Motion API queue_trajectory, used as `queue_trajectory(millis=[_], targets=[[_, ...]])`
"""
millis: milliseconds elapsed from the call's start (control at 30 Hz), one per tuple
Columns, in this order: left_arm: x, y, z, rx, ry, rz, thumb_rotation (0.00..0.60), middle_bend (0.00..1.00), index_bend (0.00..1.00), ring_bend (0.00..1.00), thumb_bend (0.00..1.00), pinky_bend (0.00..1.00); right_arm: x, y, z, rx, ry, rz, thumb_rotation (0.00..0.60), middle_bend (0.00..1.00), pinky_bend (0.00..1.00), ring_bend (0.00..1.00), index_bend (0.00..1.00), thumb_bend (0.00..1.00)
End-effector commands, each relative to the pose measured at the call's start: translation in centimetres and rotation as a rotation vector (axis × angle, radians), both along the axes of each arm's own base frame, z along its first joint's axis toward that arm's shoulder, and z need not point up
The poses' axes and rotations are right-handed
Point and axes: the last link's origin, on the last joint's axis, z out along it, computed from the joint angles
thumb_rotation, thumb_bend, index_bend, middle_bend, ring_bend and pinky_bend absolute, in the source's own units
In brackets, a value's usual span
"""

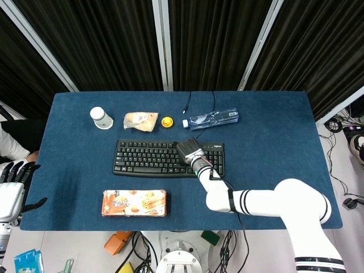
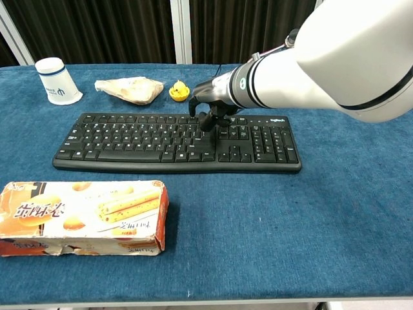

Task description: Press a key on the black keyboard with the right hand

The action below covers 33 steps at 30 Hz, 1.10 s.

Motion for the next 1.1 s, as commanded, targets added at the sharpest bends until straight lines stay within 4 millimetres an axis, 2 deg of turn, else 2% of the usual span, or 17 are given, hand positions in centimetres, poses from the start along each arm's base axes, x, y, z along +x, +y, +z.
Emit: queue_trajectory(millis=[33, 300, 433, 533, 600, 733, 767, 833, 867, 900, 933, 1000, 1067, 1100], targets=[[-0.1, -0.1, 0.0, 0.002, 0.001, 0.002, 0.6, 0.14, 0.17, 0.08, 0.11, 0.0, 0.0, 0.1, -0.2, 0.005, 0.009, 0.001, 0.349, 0.89, 1.0, 1.0, 0.21, 0.93], [-0.2, -0.3, 0.2, 0.007, 0.004, 0.004, 0.6, 0.14, 0.17, 0.08, 0.12, 0.0, 0.2, 0.2, -0.5, 0.011, 0.016, -0.003, 0.35, 0.89, 1.0, 1.0, 0.21, 0.93], [-0.1, -0.3, 0.3, 0.011, 0.005, 0.001, 0.6, 0.14, 0.17, 0.08, 0.12, 0.0, 0.6, 0.3, 0.7, -0.006, -0.014, 0.012, 0.349, 0.89, 1.0, 1.0, 0.21, 0.93], [0.0, -0.2, 0.4, 0.014, 0.005, -0.004, 0.6, 0.14, 0.17, 0.08, 0.12, 0.0, 0.7, 0.4, 3.2, -0.058, -0.039, 0.041, 0.348, 0.89, 1.0, 1.0, 0.2, 0.93], [0.0, -0.1, 0.4, 0.016, 0.004, -0.008, 0.6, 0.14, 0.17, 0.08, 0.12, 0.0, 0.3, 0.7, 5.7, -0.115, -0.053, 0.064, 0.348, 0.89, 1.0, 1.0, 0.18, 0.93], [0.1, 0.1, 0.4, 0.018, -0.001, -0.017, 0.6, 0.14, 0.17, 0.08, 0.12, 0.0, -2.0, 2.2, 10.7, -0.232, -0.074, 0.093, 0.349, 0.89, 0.99, 0.98, 0.11, 0.91], [0.2, 0.2, 0.4, 0.019, -0.003, -0.021, 0.6, 0.14, 0.17, 0.08, 0.12, 0.0, -3.0, 2.8, 12.2, -0.274, -0.079, 0.104, 0.349, 0.88, 0.97, 0.94, 0.08, 0.86], [0.2, 0.3, 0.3, 0.019, -0.006, -0.027, 0.6, 0.14, 0.17, 0.08, 0.11, 0.0, -5.1, 4.0, 14.2, -0.327, -0.081, 0.105, 0.349, 0.75, 0.83, 0.77, 0.03, 0.67], [0.3, 0.3, 0.3, 0.019, -0.008, -0.03, 0.6, 0.14, 0.17, 0.08, 0.11, 0.0, -6.5, 4.8, 15.4, -0.362, -0.083, 0.104, 0.349, 0.65, 0.74, 0.67, 0.02, 0.57], [0.3, 0.4, 0.3, 0.019, -0.009, -0.032, 0.6, 0.14, 0.17, 0.08, 0.11, 0.0, -7.6, 5.4, 16.2, -0.387, -0.084, 0.1, 0.35, 0.51, 0.62, 0.52, 0.0, 0.46], [0.3, 0.4, 0.3, 0.019, -0.01, -0.033, 0.6, 0.14, 0.17, 0.08, 0.12, 0.0, -8.7, 6.1, 17.0, -0.411, -0.089, 0.095, 0.35, 0.42, 0.53, 0.41, 0.0, 0.39], [0.4, 0.5, 0.2, 0.021, -0.013, -0.039, 0.6, 0.14, 0.17, 0.08, 0.12, 0.0, -11.4, 7.8, 18.4, -0.453, -0.111, 0.066, 0.348, 0.15, 0.29, 0.15, 0.0, 0.23], [0.5, 0.6, 0.2, 0.022, -0.016, -0.045, 0.6, 0.14, 0.17, 0.08, 0.12, 0.0, -14.0, 9.5, 19.7, -0.495, -0.156, 0.038, 0.345, 0.02, 0.11, 0.02, 0.0, 0.14], [0.5, 0.6, 0.2, 0.022, -0.017, -0.047, 0.6, 0.14, 0.17, 0.08, 0.12, 0.0, -15.0, 10.2, 20.2, -0.515, -0.175, 0.03, 0.344, 0.0, 0.04, 0.0, 0.0, 0.11]])
